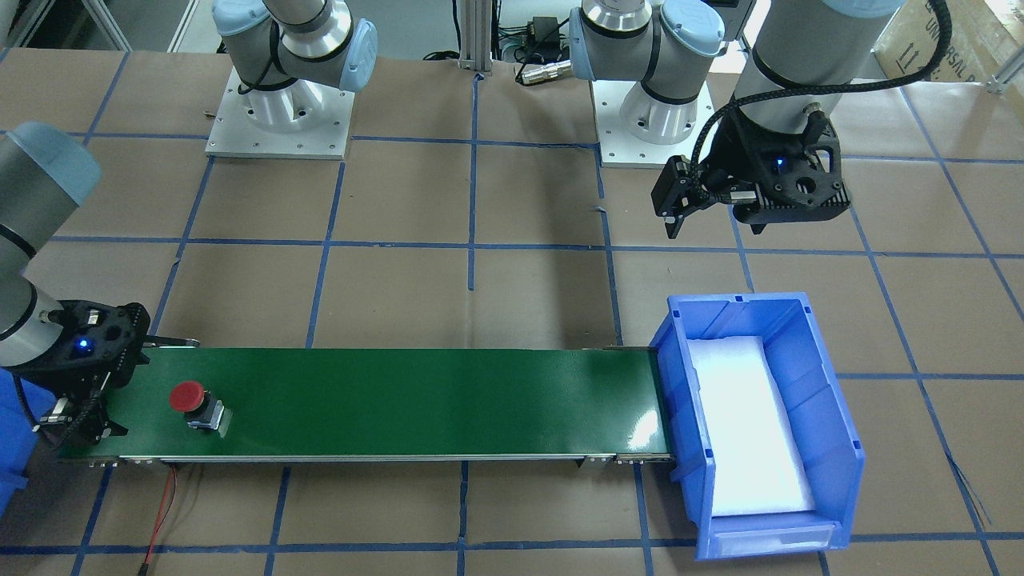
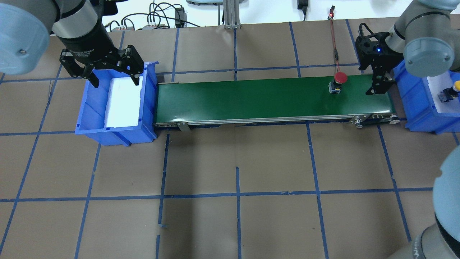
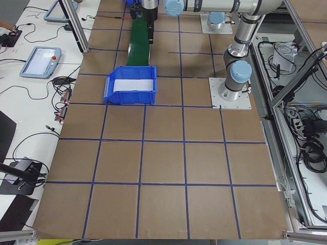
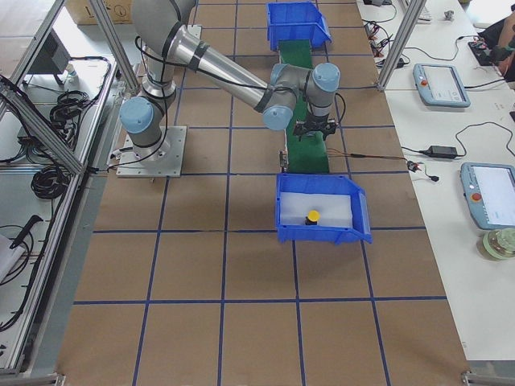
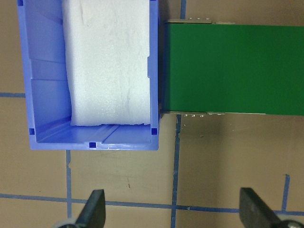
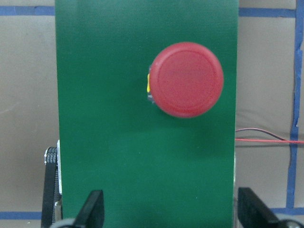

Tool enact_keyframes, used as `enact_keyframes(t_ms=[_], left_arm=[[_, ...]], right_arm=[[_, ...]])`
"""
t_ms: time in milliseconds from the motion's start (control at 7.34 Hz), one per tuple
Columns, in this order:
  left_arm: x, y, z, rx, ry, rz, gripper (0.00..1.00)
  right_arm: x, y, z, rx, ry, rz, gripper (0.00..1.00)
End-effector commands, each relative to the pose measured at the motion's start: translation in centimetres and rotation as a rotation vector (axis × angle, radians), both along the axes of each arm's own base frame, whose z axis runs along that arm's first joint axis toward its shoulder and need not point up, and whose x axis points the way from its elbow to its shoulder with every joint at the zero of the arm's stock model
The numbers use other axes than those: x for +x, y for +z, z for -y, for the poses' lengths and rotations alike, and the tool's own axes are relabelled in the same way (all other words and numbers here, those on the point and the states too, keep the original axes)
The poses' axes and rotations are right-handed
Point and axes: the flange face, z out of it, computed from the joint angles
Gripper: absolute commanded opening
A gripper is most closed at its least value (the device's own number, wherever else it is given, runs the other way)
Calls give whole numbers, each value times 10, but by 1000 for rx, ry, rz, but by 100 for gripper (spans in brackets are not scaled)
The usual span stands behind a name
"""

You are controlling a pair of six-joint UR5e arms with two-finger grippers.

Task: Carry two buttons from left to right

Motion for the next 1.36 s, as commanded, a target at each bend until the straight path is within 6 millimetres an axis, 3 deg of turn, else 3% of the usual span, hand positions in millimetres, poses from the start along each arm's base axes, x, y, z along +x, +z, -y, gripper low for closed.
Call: enact_keyframes(t_ms=[0,545,1090,1226], left_arm=[[0,0,1,-10,-4,0,100],[0,2,-1,-11,-4,2,100],[0,2,-1,-11,-4,2,100],[0,2,0,-13,-4,2,100]], right_arm=[[11,0,1,-7,18,-4,99],[27,-7,2,5,7,2,99],[28,-8,3,5,6,12,97],[26,-3,5,-26,8,-17,43]])
